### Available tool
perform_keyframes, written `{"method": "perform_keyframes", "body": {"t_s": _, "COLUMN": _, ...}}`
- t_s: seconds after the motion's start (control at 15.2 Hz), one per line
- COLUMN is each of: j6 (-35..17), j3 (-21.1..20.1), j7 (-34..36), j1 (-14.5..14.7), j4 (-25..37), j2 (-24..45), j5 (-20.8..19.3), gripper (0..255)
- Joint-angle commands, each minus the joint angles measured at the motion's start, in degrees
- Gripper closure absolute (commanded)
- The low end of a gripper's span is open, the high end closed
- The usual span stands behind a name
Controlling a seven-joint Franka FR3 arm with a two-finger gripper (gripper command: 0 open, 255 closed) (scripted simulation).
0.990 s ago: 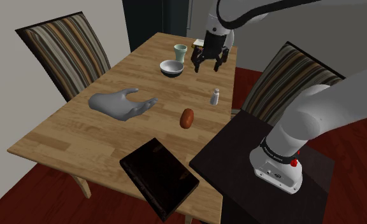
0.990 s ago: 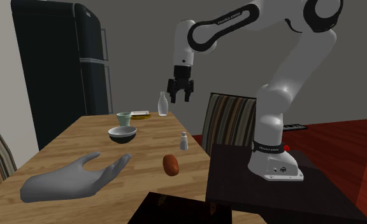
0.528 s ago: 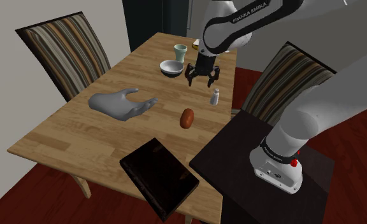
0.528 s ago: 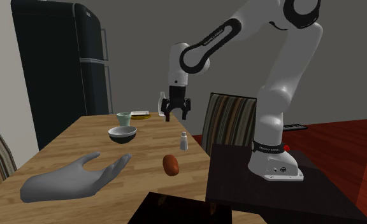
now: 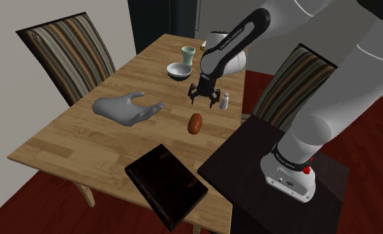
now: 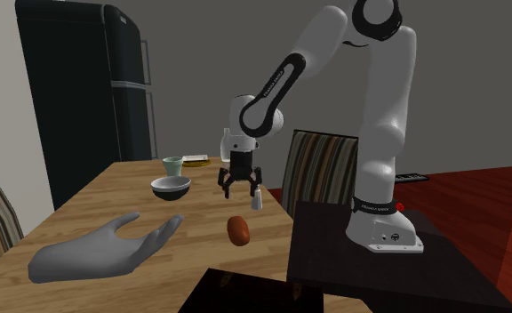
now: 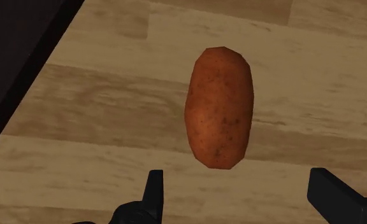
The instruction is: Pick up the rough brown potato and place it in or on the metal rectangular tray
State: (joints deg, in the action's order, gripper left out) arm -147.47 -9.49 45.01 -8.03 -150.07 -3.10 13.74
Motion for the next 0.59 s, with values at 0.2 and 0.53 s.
{"method": "perform_keyframes", "body": {"t_s": 0.2, "j6": -7.55, "j3": -0.14, "j7": 3.37, "j1": 0.03, "j4": 1.95, "j2": 10.14, "j5": 3.27, "gripper": 0}}
{"method": "perform_keyframes", "body": {"t_s": 0.53, "j6": -11.69, "j3": -0.59, "j7": 2.73, "j1": 0.3, "j4": 2.39, "j2": 14.66, "j5": 4.08, "gripper": 0}}
